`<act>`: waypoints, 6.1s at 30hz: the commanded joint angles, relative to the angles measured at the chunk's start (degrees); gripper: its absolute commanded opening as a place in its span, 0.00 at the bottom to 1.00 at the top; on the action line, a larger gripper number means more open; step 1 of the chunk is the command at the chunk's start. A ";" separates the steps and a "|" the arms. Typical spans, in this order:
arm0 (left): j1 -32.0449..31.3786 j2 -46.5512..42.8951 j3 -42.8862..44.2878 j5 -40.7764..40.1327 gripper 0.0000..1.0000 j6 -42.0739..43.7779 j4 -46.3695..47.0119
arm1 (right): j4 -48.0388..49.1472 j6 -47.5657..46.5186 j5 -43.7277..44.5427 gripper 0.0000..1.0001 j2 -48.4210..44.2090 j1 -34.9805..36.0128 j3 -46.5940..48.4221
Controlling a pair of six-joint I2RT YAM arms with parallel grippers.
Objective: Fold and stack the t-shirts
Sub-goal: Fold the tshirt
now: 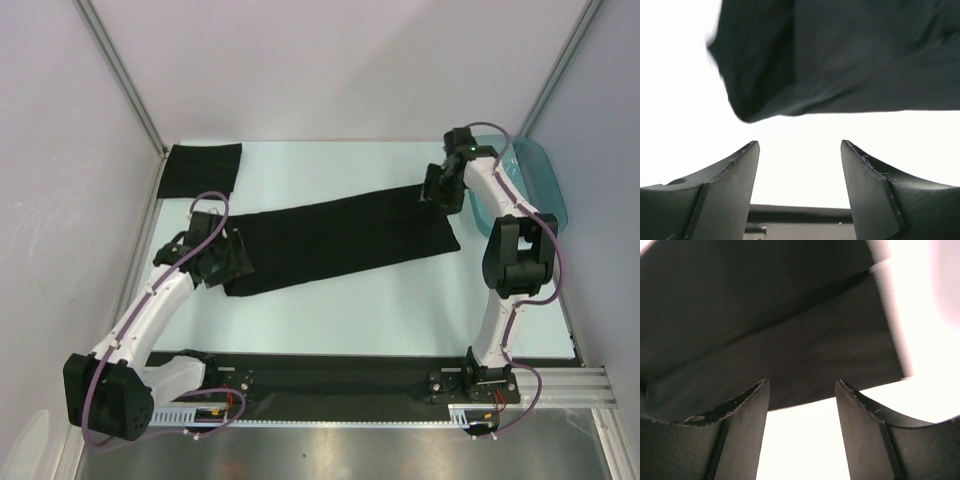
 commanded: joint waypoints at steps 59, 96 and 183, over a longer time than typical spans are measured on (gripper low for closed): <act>14.03 5.29 -7.17 10.83 0.59 -1.46 9.64 | 17.53 9.27 -20.25 0.46 28.61 28.37 28.69; 14.12 8.80 -7.96 10.56 0.56 -0.75 11.05 | 21.22 12.16 -17.52 0.00 23.35 29.87 25.18; 16.14 5.54 3.89 7.17 0.67 7.76 20.60 | 11.64 0.56 -13.30 0.67 -3.73 11.23 -13.85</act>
